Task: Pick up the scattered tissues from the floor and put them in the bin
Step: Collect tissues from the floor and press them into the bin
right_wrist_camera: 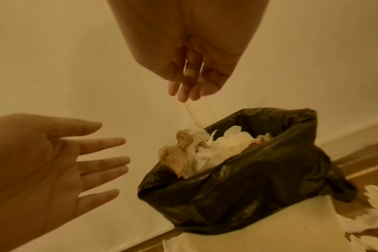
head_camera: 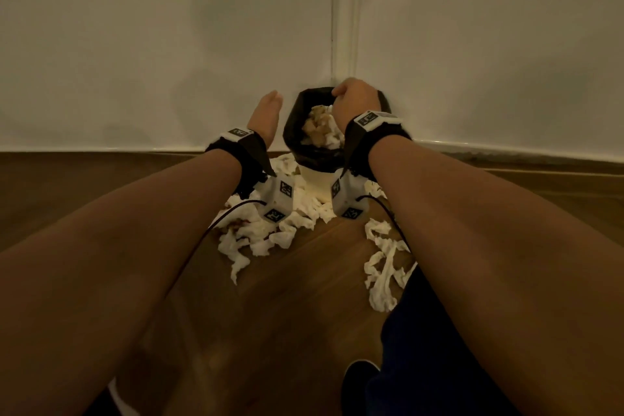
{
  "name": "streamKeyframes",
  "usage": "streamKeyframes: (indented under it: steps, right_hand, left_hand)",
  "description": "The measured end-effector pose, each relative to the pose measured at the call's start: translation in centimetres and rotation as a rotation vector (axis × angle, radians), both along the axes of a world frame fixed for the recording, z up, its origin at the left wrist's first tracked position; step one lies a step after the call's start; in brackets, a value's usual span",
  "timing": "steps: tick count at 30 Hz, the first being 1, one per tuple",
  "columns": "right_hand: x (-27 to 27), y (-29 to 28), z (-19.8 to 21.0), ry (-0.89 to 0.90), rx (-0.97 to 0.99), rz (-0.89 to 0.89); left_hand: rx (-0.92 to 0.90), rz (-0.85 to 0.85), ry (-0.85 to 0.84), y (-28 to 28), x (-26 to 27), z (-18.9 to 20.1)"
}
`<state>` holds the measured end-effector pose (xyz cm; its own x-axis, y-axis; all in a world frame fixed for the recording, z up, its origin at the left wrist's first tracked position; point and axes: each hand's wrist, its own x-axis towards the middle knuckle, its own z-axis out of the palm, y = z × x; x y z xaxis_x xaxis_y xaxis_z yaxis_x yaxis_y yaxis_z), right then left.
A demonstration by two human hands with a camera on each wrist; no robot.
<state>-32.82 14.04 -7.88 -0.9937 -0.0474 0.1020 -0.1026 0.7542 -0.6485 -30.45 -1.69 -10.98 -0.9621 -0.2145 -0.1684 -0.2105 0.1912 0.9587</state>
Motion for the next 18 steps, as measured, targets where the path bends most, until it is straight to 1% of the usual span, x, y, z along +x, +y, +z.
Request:
streamKeyframes:
  steps: [2,4,6,7,10,12,14,16,18]
  right_hand:
    - [0.5,-1.5,-0.1,0.080,-0.081,0.009]
    - [1.3,-3.2,-0.4,0.133,-0.127,0.031]
    - [2.4,-5.0,-1.0,0.164,-0.098,0.089]
    - [3.0,-5.9,-1.5,0.170,-0.064,0.132]
    - [4.6,-8.0,-3.5,0.135,0.066,0.288]
    - [5.4,-8.7,-5.2,0.095,0.137,0.361]
    - [6.1,-9.1,-6.7,0.031,0.157,0.408]
    - [6.6,-9.6,-7.9,-0.022,0.195,0.440]
    - [7.1,-10.2,-9.0,-0.066,0.271,0.474]
  left_hand:
    - [-0.071,0.039,0.014,-2.4,0.6,-1.1]
    - [-0.109,0.118,-0.013,-4.9,1.8,-2.5]
    - [-0.151,0.174,-0.059,-7.1,4.1,-4.1]
    - [-0.215,0.173,-0.088,-8.1,5.3,-5.2]
    - [-0.537,0.050,-0.191,-10.5,8.9,-9.4]
    - [-0.705,-0.070,-0.255,-11.1,11.4,-12.3]
    - [-0.852,-0.211,-0.316,-11.4,13.5,-15.0]
    - [-0.928,-0.282,-0.393,-11.4,15.2,-16.9]
    - [-0.944,-0.305,-0.425,-11.1,16.1,-18.1]
